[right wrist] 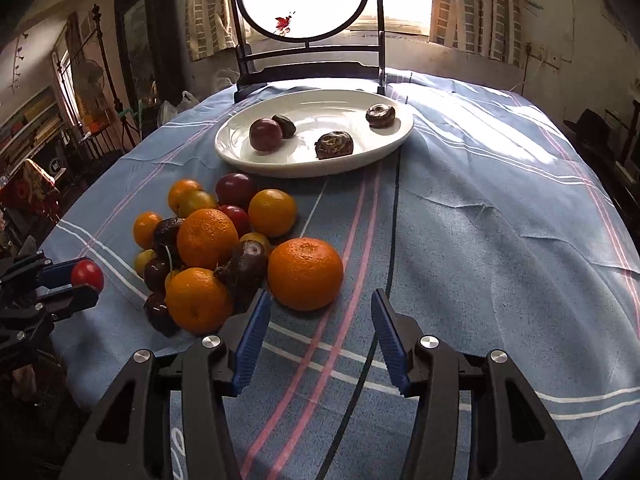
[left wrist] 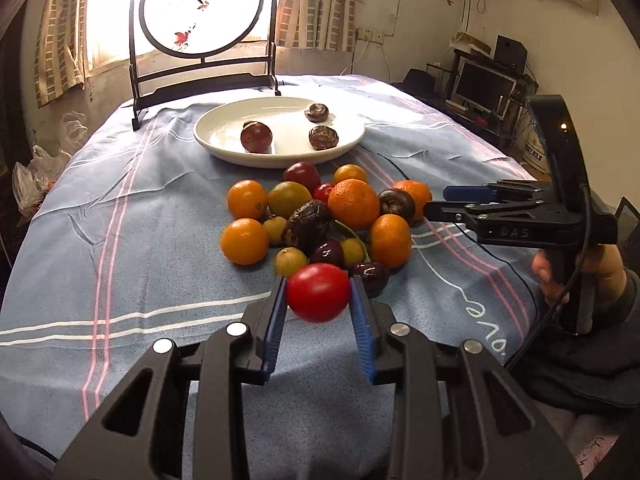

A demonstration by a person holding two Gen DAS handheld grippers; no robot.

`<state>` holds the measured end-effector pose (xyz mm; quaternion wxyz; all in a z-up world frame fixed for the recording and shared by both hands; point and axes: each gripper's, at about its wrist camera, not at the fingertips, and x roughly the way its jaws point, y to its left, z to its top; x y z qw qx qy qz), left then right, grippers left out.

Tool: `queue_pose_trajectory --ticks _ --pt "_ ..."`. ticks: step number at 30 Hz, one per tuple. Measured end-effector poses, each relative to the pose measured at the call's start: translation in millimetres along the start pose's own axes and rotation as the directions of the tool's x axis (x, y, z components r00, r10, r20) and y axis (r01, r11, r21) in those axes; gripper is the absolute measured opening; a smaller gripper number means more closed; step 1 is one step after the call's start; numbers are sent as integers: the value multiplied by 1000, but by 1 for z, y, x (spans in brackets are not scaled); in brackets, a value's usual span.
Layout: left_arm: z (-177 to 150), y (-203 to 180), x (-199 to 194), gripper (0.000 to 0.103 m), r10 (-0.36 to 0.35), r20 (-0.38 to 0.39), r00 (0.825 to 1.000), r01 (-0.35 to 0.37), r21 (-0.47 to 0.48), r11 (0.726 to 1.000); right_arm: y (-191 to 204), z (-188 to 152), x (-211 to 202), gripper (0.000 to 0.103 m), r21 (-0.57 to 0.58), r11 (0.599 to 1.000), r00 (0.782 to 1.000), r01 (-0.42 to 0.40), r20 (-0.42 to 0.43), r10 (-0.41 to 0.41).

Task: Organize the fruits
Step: 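Grasp a red tomato with the left tool while the right tool grasps a mandarin orange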

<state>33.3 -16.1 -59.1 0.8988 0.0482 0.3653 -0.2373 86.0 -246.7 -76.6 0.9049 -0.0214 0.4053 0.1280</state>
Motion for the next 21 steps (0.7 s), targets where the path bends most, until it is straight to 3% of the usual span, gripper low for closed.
queue_pose_trajectory --ticks 4,9,10,21 --pt "-3 6 4 30 -9 -12 1000 9 -22 1000 5 13 12 52 -34 999 1000 18 -13 -18" --pt "-4 8 3 30 -10 -7 1000 10 -33 999 2 23 23 52 -11 999 999 -34 -39 33" --pt "-4 9 2 30 -9 -5 1000 9 -34 999 2 22 24 44 -6 999 998 -53 -42 52" --pt "2 13 -9 30 -12 28 1000 13 -52 999 -22 0 -29 44 83 995 994 -60 93 52"
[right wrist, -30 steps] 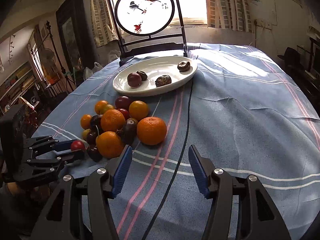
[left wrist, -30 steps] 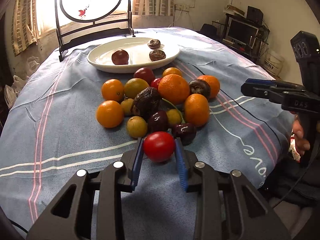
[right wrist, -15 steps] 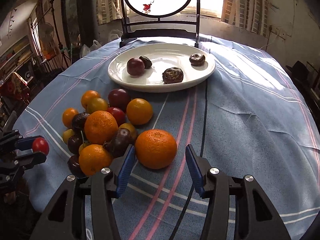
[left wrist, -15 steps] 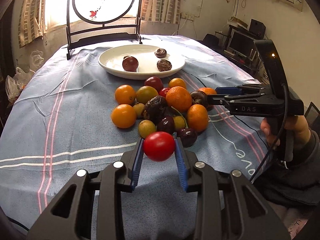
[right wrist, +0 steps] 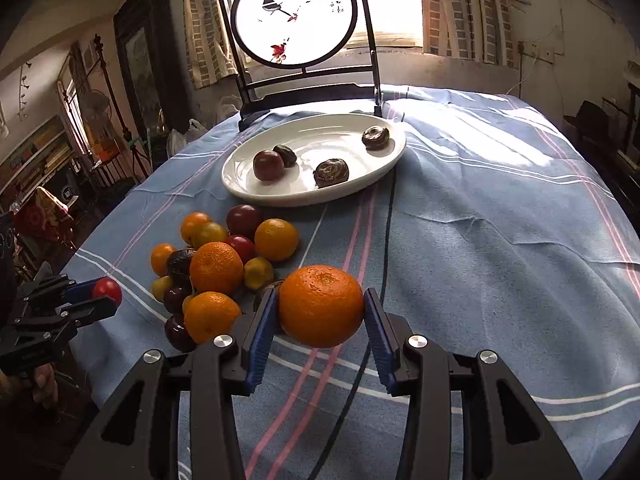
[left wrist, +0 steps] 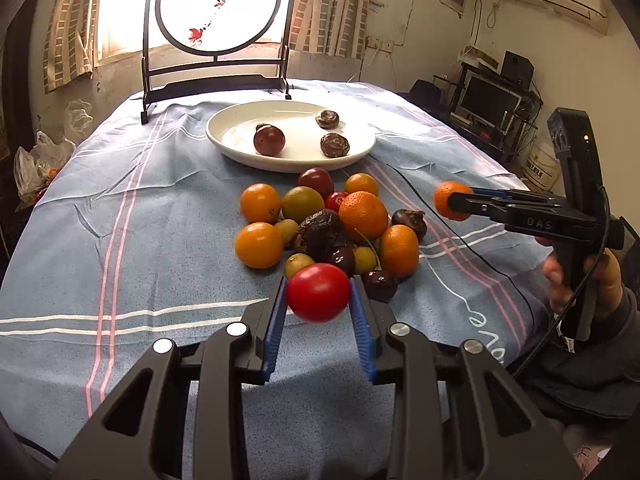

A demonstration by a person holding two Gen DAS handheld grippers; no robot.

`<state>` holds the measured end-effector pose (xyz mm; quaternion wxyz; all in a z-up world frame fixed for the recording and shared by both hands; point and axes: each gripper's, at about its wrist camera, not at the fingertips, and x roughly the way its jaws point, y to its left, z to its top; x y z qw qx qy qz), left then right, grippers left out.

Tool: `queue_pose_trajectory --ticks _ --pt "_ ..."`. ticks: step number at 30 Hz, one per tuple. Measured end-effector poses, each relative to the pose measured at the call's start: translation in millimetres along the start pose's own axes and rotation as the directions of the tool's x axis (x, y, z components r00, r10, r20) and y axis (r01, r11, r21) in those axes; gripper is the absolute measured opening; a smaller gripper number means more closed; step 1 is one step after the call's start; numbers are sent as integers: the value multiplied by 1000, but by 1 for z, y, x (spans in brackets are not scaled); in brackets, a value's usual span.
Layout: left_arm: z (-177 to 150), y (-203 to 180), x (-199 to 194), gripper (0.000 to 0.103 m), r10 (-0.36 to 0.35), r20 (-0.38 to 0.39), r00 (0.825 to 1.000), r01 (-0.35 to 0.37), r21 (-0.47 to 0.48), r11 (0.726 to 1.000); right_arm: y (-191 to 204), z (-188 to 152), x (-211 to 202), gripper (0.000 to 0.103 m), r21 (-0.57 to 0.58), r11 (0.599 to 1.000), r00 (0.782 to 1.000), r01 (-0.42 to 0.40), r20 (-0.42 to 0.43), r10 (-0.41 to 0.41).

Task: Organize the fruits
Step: 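Grasp a red tomato with the left tool while the right tool grasps a mandarin orange, then lower the tomato and orange onto the white plate and open both tools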

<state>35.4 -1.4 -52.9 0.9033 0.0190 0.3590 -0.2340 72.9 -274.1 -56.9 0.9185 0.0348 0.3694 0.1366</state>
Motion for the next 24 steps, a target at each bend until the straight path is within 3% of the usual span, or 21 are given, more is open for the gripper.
queue_pose_trajectory --ticks 6,13,18,24 --pt "25 6 0 30 -11 38 999 12 -19 1000 -19 13 -21 44 40 999 998 4 58 -6" --pt "79 19 18 31 -26 59 998 27 -20 999 -18 49 -8 44 31 999 996 -26 81 24" --pt "130 36 51 31 -38 48 998 39 -33 999 -25 94 23 44 62 996 996 -61 70 57" --pt "171 65 123 31 -31 -51 998 25 -106 994 -33 137 94 44 109 992 998 -57 -20 59"
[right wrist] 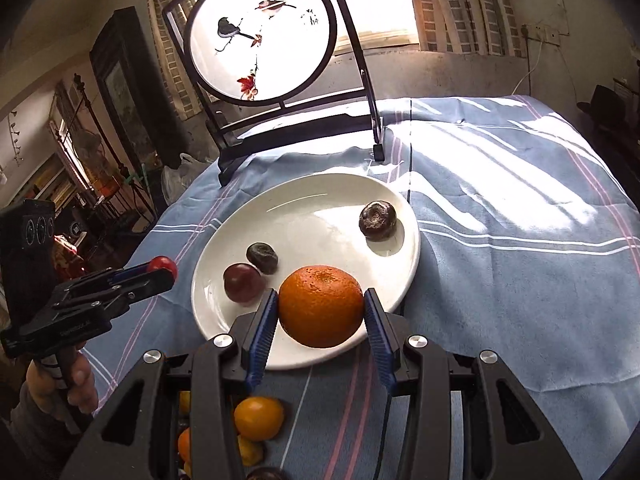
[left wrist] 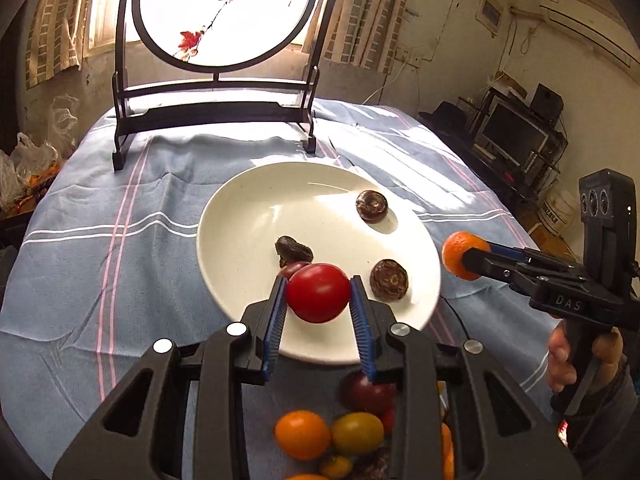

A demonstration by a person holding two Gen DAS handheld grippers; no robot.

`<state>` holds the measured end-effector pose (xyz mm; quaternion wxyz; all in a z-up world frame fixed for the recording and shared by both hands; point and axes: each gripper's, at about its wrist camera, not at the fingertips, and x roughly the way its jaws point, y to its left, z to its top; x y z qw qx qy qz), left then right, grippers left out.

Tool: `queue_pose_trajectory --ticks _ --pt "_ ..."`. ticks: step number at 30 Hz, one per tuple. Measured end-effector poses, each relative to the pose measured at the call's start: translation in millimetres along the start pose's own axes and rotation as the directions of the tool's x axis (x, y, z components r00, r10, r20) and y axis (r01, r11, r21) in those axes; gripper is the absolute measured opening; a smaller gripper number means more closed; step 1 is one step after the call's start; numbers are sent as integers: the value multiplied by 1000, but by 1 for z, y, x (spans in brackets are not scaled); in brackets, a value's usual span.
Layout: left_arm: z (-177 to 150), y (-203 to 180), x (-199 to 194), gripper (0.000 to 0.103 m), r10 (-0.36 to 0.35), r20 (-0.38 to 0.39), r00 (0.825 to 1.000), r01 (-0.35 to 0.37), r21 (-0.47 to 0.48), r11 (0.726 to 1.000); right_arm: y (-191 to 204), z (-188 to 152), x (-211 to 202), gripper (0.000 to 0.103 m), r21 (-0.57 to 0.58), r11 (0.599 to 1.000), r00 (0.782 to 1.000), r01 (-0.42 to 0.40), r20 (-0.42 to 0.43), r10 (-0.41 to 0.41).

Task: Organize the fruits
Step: 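Lower the tomato and orange onto the white plate and open both tools, then grasp another mandarin orange from the pile with the right tool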

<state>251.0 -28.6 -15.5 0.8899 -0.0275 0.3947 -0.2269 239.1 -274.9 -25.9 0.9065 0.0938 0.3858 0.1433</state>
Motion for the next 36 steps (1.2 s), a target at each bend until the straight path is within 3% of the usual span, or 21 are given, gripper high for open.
queue_pose_trajectory --ticks 4,6,8,12,20,23,26,31,36 --pt "18 21 36 32 22 -47 999 -25 -65 998 0 12 39 46 -4 1000 999 23 -32 -23" --pt "23 30 44 46 25 -57 998 -31 -106 994 2 16 45 49 -11 1000 1000 30 -5 -30" --pt "25 37 39 60 21 -38 999 -26 -147 989 4 18 37 53 -6 999 999 37 30 -37" --pt "16 33 11 60 25 3 1000 -25 -131 991 14 6 8 53 -36 999 997 39 62 -36" --pt "-64 5 -51 68 26 -9 1000 -26 -6 1000 35 -75 -54 53 -148 989 999 18 34 -13" --pt "-99 -4 -65 68 37 -25 999 -36 42 998 43 -109 -65 53 -179 984 1000 -7 4 8" --pt "-128 -9 -75 68 42 -36 998 -40 56 998 50 -137 -66 53 -216 976 1000 21 -6 -22" --pt "-159 -20 -86 68 73 -23 997 -71 93 993 56 -158 -69 53 -216 975 999 -44 -28 39" --pt "-171 -27 -86 68 58 -31 998 -55 99 994 88 -165 -65 53 -310 946 995 -93 -62 78"
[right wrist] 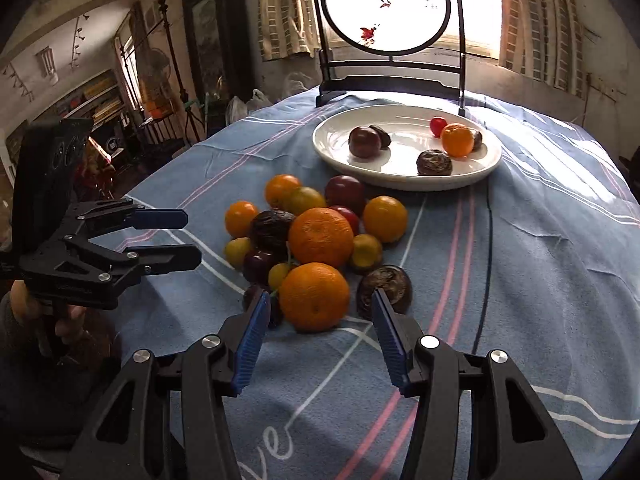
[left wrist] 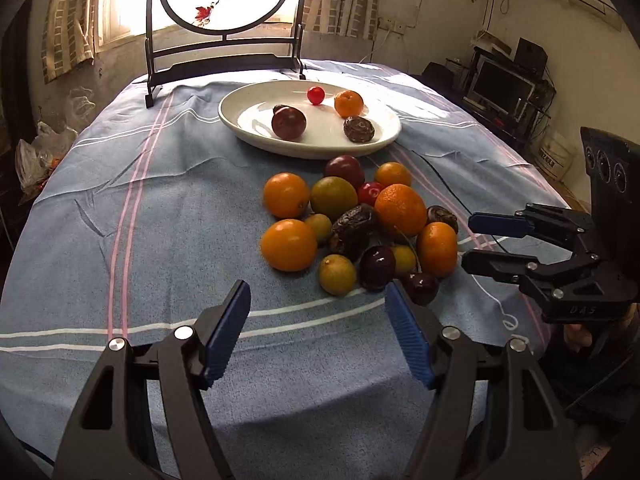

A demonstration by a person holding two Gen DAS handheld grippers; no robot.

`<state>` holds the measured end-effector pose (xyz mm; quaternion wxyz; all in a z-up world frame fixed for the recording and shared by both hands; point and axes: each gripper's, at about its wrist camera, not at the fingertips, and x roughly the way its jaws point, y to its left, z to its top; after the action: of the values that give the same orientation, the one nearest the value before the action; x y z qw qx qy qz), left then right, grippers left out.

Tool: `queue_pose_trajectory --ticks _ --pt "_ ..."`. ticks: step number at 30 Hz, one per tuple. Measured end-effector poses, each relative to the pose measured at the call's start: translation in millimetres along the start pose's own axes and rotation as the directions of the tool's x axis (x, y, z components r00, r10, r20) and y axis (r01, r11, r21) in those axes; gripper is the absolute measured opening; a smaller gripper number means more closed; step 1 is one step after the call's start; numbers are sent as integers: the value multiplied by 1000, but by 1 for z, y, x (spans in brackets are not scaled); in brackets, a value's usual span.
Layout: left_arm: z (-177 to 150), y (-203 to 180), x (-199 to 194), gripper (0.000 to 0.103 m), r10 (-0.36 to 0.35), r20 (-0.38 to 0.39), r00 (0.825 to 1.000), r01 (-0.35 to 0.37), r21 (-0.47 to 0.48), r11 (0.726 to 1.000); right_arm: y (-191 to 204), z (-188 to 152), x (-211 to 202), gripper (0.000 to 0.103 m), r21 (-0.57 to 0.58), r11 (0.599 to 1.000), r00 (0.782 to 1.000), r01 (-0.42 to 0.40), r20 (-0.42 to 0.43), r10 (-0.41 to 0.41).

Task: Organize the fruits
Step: 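Grasp another mandarin orange from the pile with the right tool, then carry the orange onto the white plate and open the right tool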

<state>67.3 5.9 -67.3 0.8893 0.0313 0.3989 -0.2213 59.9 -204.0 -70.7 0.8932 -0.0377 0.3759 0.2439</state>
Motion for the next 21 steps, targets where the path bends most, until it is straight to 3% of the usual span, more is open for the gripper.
queue_pose_trajectory --ticks 5,6,7,13,15,17,21 --pt "-7 -15 4 68 -16 -19 1000 17 37 999 3 5 19 53 9 1000 999 -4 -47 5" --pt "-8 -20 3 67 -19 -19 1000 20 49 999 0 6 18 49 31 999 998 -24 -49 25" --pt "-9 -25 3 67 -23 -18 1000 24 64 998 -3 6 17 41 42 999 999 -27 -44 29" --pt "-13 -63 11 58 -29 -22 999 32 162 986 -24 -1 -7 40 131 990 998 -52 54 45" --pt "-13 -70 19 57 -33 -30 999 37 157 987 -35 -3 -18 41 151 988 996 -38 88 25" --pt "-11 -73 26 46 -33 -32 999 37 132 991 -47 -7 -22 41 181 983 995 -20 97 2" --pt "-6 -69 44 44 -20 -63 998 25 76 997 -59 -14 -24 41 219 975 995 -28 102 6"
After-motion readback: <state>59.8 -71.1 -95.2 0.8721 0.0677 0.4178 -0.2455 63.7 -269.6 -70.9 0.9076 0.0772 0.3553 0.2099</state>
